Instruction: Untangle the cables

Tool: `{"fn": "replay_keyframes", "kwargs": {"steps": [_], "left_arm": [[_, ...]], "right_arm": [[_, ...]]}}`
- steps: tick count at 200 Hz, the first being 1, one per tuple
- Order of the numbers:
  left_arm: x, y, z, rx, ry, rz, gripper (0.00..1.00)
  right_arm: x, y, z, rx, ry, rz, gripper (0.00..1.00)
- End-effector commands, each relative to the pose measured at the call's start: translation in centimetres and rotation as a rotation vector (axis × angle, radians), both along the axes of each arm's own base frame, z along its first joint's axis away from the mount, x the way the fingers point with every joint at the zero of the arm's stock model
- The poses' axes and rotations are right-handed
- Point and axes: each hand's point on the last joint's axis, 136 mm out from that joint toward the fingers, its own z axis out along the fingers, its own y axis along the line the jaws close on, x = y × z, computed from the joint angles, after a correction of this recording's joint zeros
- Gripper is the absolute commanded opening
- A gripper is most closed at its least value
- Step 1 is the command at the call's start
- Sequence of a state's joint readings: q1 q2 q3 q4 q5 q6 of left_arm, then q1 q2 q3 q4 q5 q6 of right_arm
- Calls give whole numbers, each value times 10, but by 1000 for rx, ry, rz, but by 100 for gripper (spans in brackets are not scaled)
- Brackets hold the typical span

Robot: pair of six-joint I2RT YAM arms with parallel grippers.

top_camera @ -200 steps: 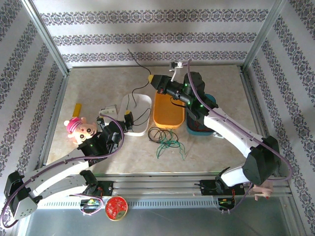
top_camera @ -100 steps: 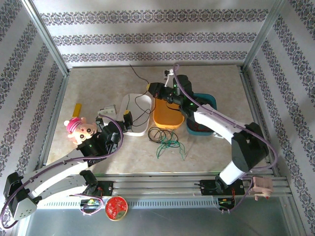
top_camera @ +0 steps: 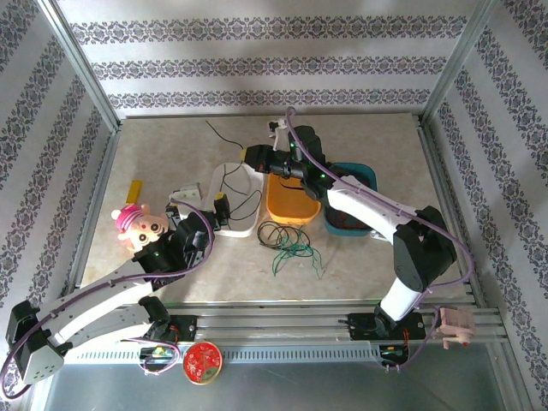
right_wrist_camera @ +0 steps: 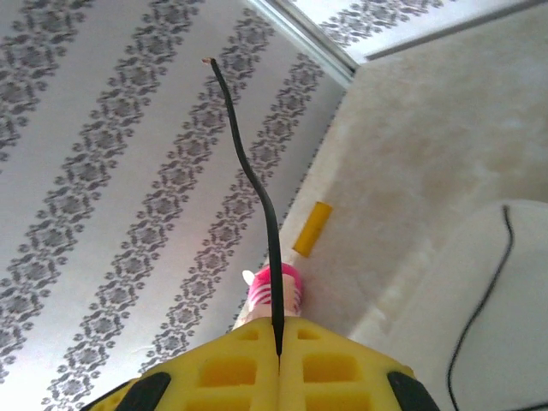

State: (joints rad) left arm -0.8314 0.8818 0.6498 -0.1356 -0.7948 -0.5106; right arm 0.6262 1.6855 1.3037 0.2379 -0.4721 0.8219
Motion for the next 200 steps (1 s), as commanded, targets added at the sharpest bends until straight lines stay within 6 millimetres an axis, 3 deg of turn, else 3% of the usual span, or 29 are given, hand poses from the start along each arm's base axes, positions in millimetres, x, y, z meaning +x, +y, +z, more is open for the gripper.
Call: {"fn": "replay_keyframes", "kwargs": {"steps": [1, 32, 84, 136, 180, 200], "left_arm": [[-5, 7, -4, 12, 9, 22, 94], [-5, 8, -6, 16, 14, 23, 94], [-6, 9, -4, 26, 11, 24, 94], [-8, 11, -6, 35, 20, 25, 94], [-7, 11, -5, 37, 19, 28, 94], [-6, 9, -6, 42, 26, 20, 94]], "right_arm": [[-7, 8, 22, 18, -70, 50, 2], [-3, 6, -7, -5, 7, 26, 2], [5, -2, -84, -108, 154, -54, 2], [14, -26, -165, -348, 316, -199, 3], [17, -28, -192, -466, 352, -226, 6], [14, -20, -187, -488, 328, -189, 20]]}}
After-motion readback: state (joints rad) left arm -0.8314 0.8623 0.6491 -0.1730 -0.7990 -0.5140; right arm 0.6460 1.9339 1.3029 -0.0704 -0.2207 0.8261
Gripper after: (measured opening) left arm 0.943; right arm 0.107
